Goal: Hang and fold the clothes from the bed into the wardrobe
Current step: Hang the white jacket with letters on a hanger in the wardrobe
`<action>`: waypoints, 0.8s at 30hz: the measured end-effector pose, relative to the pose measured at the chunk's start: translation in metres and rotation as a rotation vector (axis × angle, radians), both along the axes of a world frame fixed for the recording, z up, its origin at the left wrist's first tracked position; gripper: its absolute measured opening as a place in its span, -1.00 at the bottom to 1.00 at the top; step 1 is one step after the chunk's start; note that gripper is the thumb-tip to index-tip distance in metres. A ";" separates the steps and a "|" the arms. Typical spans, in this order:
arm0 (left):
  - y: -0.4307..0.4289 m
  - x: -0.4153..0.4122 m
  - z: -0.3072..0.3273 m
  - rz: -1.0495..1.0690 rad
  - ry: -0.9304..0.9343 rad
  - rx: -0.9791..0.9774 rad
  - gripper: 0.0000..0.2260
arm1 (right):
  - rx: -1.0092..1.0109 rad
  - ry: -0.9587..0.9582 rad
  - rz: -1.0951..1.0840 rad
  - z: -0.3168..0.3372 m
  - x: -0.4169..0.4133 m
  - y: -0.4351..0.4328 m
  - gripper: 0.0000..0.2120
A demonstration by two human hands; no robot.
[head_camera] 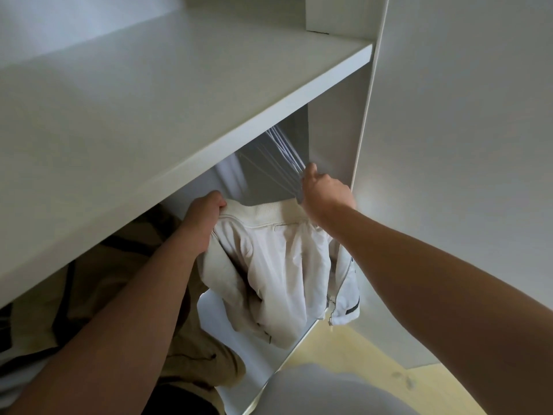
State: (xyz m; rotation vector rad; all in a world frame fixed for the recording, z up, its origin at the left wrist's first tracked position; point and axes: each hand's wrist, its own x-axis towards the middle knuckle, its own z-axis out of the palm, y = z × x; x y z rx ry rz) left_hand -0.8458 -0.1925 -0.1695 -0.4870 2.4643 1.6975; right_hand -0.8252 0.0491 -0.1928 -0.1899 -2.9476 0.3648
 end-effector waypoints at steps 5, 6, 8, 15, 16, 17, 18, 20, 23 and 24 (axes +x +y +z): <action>0.001 0.008 0.000 0.021 -0.011 0.038 -0.83 | 0.006 0.022 0.001 0.001 0.005 -0.005 -0.75; 0.000 0.008 -0.001 0.027 -0.008 0.040 -0.82 | -0.001 0.027 0.005 0.002 0.005 -0.006 -0.77; 0.000 0.008 -0.002 0.041 -0.007 0.037 -0.82 | -0.009 0.037 0.012 0.003 0.005 -0.008 -0.82; 0.001 -0.001 -0.005 0.075 -0.007 -0.014 -0.80 | -0.020 0.133 0.119 0.013 0.019 -0.016 -0.80; 0.000 -0.001 -0.005 0.060 0.004 -0.015 -0.80 | -0.020 0.140 0.136 0.014 0.023 -0.015 -0.80; -0.002 -0.003 -0.006 0.013 0.018 -0.047 -0.80 | -0.023 0.145 0.151 0.014 0.027 -0.014 -0.80; -0.003 -0.003 -0.008 -0.052 0.021 -0.077 -0.80 | -0.024 0.148 0.165 0.015 0.032 -0.012 -0.79; -0.004 -0.002 -0.013 -0.142 0.062 -0.163 -0.81 | -0.018 0.153 0.187 0.014 0.042 -0.008 -0.77; -0.006 0.002 -0.022 -0.113 0.095 -0.136 -0.82 | -0.003 0.174 0.216 0.009 0.057 -0.002 -0.78; -0.007 0.004 -0.025 -0.104 0.085 -0.129 -0.86 | -0.006 0.187 0.219 0.008 0.061 0.001 -0.78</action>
